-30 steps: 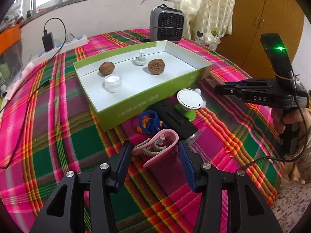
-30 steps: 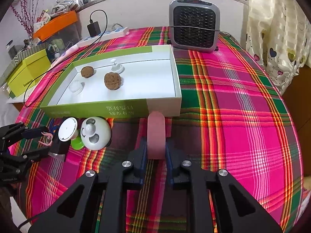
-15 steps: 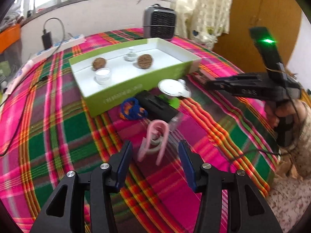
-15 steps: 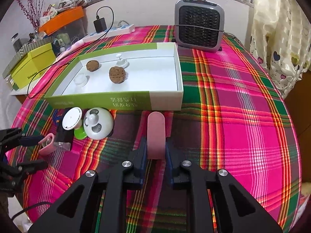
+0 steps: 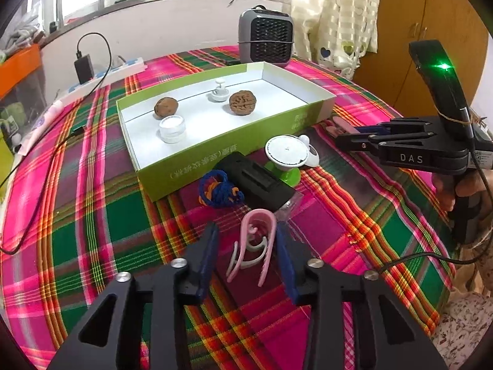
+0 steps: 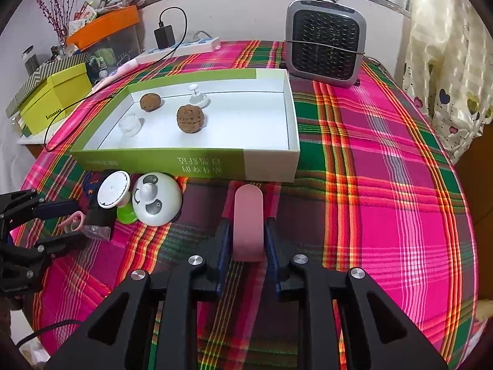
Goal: Organize objects
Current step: 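Close the left tool on the pink clip while the right tool holds the pink block, then carry the pink clip with the left tool into the tray while the right tool carries the pink block, then open the left tool to drop the clip while the right tool releases the block, then lift both open tools up out of the tray, then move the left tool to the blue rope toy while the right tool approaches the grey panda ball, then close the left tool on the blue rope toy while the right tool grasps the panda ball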
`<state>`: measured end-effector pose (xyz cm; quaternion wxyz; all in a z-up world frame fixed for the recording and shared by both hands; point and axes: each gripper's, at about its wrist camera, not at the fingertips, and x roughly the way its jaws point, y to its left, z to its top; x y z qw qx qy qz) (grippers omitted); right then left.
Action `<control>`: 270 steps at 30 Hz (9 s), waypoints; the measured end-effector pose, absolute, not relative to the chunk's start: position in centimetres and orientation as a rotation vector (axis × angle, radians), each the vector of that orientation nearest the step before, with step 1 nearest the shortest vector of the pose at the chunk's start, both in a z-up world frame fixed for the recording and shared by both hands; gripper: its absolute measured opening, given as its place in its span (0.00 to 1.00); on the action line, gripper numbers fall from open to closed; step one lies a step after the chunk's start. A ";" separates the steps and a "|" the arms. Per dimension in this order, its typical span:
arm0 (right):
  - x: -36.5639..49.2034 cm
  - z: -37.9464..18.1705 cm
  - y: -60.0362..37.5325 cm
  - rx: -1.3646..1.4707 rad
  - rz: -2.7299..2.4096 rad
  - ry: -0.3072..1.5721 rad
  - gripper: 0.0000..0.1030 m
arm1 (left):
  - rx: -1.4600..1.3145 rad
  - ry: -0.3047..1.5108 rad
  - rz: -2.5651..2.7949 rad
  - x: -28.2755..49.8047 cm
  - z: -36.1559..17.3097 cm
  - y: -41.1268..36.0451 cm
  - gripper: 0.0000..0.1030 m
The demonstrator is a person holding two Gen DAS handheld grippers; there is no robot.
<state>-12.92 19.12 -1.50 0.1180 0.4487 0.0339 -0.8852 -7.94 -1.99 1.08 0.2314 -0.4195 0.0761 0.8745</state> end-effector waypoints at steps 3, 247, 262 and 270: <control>-13.0 -1.5 19.2 1.310 -2.590 0.095 0.22 | -1.158 0.209 2.415 -8.0 1.1 -2.0 0.23; -13.8 -1.7 14.0 1.232 -2.469 0.135 0.46 | -1.212 -0.134 2.503 -10.9 1.2 -5.2 0.32; -13.2 -1.7 14.8 1.222 -2.469 0.109 0.44 | -1.212 -0.118 2.529 -11.3 1.1 -4.4 0.22; -13.1 -1.7 15.0 1.218 -2.460 0.093 0.44 | -1.212 -0.107 2.533 -11.0 1.1 -4.4 0.17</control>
